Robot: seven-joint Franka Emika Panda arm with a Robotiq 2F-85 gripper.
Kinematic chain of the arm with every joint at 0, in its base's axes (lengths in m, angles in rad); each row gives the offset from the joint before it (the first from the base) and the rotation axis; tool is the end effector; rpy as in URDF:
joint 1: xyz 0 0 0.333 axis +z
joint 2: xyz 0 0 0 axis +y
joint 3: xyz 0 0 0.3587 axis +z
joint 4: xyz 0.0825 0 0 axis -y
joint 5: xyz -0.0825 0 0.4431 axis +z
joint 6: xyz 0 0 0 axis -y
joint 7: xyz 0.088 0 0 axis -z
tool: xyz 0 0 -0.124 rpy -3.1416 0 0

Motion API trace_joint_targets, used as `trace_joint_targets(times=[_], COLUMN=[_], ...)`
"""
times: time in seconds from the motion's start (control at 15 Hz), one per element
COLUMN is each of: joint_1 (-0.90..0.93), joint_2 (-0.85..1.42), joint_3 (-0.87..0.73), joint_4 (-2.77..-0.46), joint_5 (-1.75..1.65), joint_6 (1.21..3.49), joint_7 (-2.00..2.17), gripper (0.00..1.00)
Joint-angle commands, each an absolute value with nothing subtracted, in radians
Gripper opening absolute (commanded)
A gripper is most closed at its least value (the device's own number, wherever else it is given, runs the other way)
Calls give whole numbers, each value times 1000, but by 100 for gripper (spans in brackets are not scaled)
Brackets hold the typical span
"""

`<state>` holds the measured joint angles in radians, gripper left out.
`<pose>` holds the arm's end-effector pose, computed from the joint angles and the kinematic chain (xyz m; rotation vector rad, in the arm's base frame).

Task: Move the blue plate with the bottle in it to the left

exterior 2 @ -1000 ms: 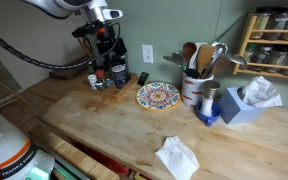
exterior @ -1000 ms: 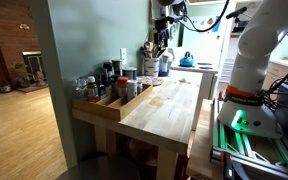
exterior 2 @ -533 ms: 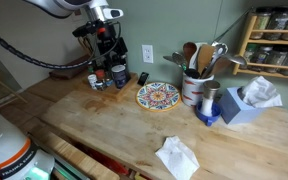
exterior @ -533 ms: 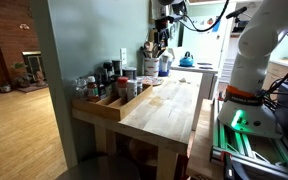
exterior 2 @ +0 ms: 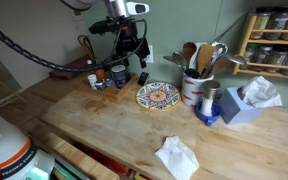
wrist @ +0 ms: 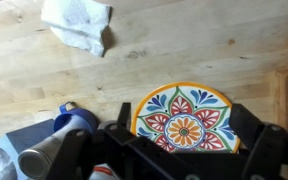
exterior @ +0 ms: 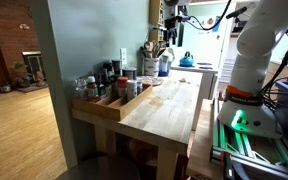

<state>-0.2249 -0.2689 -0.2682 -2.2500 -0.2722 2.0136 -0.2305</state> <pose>0.4445 -0.2675 0.4746 2.9587 -0.2080 -0.0542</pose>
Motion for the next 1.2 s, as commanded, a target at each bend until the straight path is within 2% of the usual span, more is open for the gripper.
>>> trace_joint_targets(times=[0.0,0.2,0.53,0.67,0.8,0.87,1.13], joint_1=[-247,-233,-322,-364,-423,-411,-453], joint_2=[-199,-155,19,94,181,79,169], joint_3=[-366,-464,-516,-513,-486,-471,-451], joint_4=[-2221,-2245,-2211,-2189,-2126,-2204,-2148], joint_5=[-212,-188,18,159,305,189,264], joint_6=[2035,2151,2410,2438,2365,2412,2401], joint_7=[-486,-719,-1004,-1149,-1241,-1151,-1204], gripper=[100,100,100,100,100,100,100])
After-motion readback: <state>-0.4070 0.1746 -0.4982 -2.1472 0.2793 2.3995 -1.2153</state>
